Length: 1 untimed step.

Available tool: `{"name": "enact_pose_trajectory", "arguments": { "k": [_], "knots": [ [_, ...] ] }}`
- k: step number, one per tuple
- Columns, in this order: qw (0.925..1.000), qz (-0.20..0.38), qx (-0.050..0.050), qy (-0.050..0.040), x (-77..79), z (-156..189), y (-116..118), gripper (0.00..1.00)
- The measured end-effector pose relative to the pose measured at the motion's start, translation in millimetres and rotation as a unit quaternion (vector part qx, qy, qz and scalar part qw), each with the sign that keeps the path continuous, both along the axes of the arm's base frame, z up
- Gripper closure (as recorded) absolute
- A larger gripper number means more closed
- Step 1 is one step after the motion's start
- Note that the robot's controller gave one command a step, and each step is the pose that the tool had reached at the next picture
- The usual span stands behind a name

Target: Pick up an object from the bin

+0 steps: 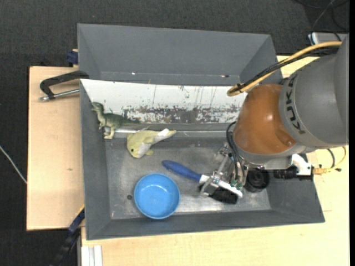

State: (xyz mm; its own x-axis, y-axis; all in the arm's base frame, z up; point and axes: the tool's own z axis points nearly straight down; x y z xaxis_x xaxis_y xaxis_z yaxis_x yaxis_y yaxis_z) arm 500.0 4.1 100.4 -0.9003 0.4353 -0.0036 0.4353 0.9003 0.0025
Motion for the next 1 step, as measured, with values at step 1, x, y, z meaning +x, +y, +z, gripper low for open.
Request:
{"name": "enact_pose_trajectory", "arguments": {
  "k": [1],
  "knots": [
    [0.9929,-0.119,0.002,0.0042,0.0,-28.0,-11.4,0.0]
  ]
}}
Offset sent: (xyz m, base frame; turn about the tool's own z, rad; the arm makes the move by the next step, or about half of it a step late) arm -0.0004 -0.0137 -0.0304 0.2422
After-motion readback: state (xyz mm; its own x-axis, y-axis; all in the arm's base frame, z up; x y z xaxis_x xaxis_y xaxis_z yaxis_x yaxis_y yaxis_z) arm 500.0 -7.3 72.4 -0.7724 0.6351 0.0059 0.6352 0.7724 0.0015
